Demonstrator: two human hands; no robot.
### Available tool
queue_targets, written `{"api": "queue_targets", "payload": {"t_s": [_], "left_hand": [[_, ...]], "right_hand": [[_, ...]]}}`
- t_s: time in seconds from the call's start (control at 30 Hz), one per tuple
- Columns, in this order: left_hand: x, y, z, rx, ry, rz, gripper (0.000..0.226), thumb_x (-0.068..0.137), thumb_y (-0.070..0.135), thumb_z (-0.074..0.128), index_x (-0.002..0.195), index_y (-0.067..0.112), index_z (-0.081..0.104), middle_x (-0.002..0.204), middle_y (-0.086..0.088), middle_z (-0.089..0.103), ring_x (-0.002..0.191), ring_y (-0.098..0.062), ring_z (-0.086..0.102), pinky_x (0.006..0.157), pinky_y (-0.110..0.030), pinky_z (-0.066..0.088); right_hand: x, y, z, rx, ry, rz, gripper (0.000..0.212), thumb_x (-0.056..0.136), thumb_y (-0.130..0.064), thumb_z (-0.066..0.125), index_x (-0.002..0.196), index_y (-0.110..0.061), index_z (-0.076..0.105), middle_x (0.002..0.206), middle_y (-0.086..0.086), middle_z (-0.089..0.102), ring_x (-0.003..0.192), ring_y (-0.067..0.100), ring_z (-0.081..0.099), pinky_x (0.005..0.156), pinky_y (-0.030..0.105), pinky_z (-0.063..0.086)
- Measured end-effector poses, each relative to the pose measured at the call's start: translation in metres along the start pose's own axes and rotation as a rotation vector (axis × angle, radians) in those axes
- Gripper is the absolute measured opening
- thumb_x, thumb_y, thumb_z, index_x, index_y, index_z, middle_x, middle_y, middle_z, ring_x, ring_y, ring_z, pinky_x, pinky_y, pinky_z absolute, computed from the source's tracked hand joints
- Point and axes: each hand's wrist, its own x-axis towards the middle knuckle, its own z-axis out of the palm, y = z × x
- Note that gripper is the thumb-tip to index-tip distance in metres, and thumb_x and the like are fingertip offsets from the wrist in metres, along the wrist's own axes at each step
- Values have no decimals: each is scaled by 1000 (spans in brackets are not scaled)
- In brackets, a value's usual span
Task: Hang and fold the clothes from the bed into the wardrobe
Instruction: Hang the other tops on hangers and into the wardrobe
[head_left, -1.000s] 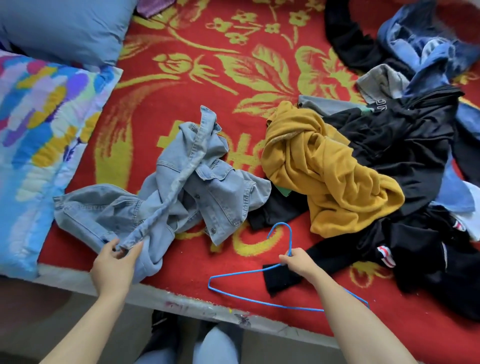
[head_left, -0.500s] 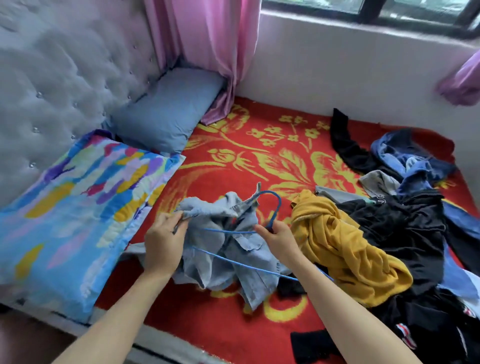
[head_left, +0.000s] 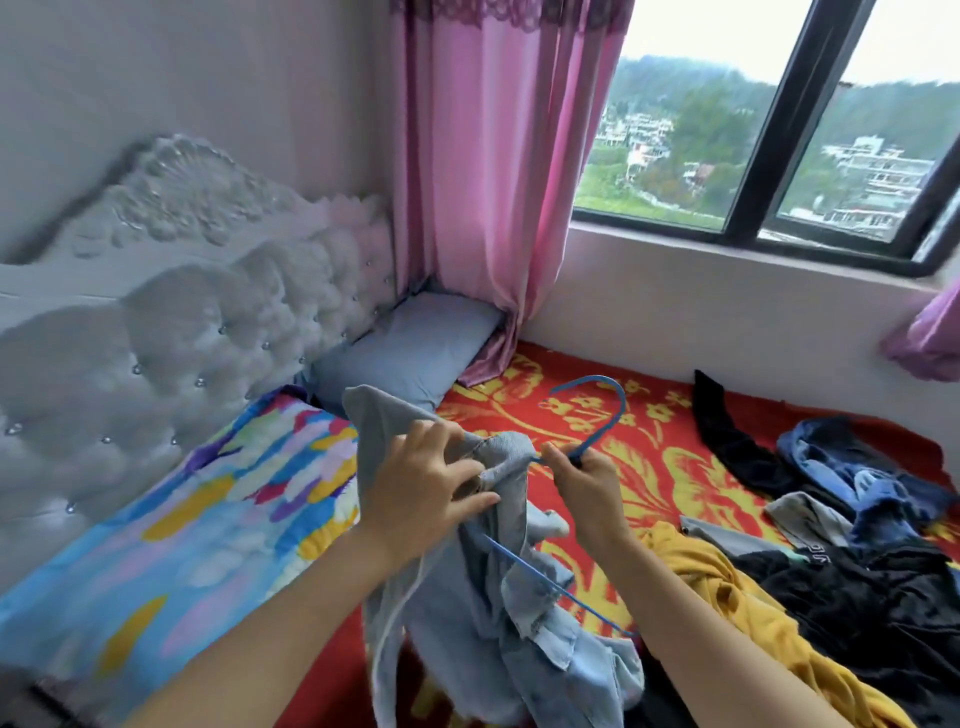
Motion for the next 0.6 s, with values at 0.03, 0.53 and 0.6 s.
{"api": "queue_targets", "payload": {"t_s": [0.03, 0.53, 0.6], "left_hand": [[5, -7, -2, -13, -12, 36, 45, 75, 63, 48, 76, 24, 69, 107, -3, 54, 101, -23, 45, 77, -38, 43], [52, -79, -70, -887, 66, -889, 69, 57, 61, 59, 98, 6, 64, 90, -9, 68, 91, -30, 64, 78, -40, 51], [57, -81, -73, -1085, 62, -894, 31, 70, 31, 74, 92, 9, 67, 76, -2, 71, 70, -18, 67, 67, -36, 55]], "right_hand": [[-1, -6, 1, 27, 6, 3, 35, 91, -11, 58, 58, -11, 45, 45, -6, 33, 39, 3, 25, 44, 18, 25], [9, -58, -11, 349, 0, 22, 32, 94, -6, 51, 64, -13, 40, 40, -11, 27, 34, 1, 20, 33, 13, 18], [14, -59, -13, 343, -20, 27, 32, 94, -6, 50, 64, -12, 41, 39, -11, 28, 33, 1, 20, 32, 13, 18]]}}
